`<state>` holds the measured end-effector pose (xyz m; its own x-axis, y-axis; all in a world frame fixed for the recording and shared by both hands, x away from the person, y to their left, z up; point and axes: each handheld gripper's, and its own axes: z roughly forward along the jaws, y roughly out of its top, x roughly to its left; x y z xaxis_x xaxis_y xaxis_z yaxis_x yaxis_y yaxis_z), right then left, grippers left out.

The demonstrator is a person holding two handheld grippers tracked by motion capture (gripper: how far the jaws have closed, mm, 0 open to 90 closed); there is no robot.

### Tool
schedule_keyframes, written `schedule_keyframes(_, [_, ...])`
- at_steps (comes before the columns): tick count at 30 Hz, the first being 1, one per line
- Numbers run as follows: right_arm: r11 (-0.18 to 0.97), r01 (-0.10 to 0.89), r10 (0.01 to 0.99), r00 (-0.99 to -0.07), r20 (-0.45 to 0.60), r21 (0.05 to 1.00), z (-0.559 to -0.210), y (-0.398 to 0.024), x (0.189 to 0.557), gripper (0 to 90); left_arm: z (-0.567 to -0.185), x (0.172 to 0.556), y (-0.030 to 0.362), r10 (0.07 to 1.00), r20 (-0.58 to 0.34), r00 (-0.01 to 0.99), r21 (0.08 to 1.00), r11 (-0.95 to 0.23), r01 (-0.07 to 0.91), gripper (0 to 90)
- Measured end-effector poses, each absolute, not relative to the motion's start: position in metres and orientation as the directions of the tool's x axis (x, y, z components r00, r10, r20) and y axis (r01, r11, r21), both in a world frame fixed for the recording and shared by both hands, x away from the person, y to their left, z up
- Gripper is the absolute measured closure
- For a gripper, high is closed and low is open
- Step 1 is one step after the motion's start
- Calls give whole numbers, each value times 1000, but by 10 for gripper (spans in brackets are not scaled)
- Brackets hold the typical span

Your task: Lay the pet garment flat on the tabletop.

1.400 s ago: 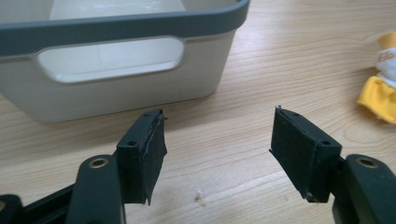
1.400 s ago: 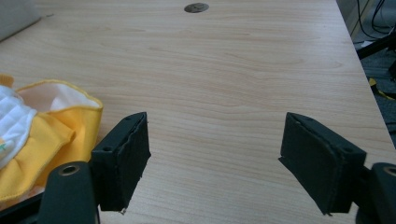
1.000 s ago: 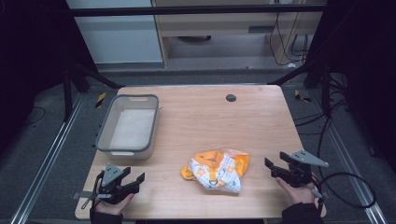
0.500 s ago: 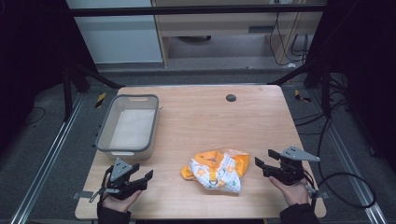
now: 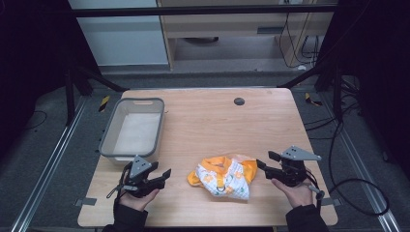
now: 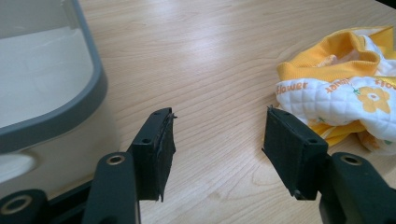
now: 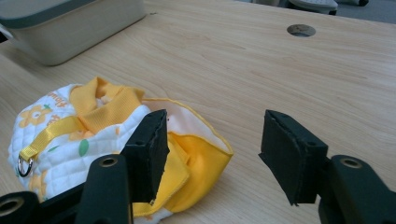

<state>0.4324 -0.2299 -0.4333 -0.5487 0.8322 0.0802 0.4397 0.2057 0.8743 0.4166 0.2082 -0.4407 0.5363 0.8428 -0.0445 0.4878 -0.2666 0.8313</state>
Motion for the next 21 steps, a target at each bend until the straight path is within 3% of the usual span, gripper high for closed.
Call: schedule_keyframes(21, [257,451,792,-605,81,855,-438,-207,438,472,-445,440,163,799,-45,599,817,-316,482,453])
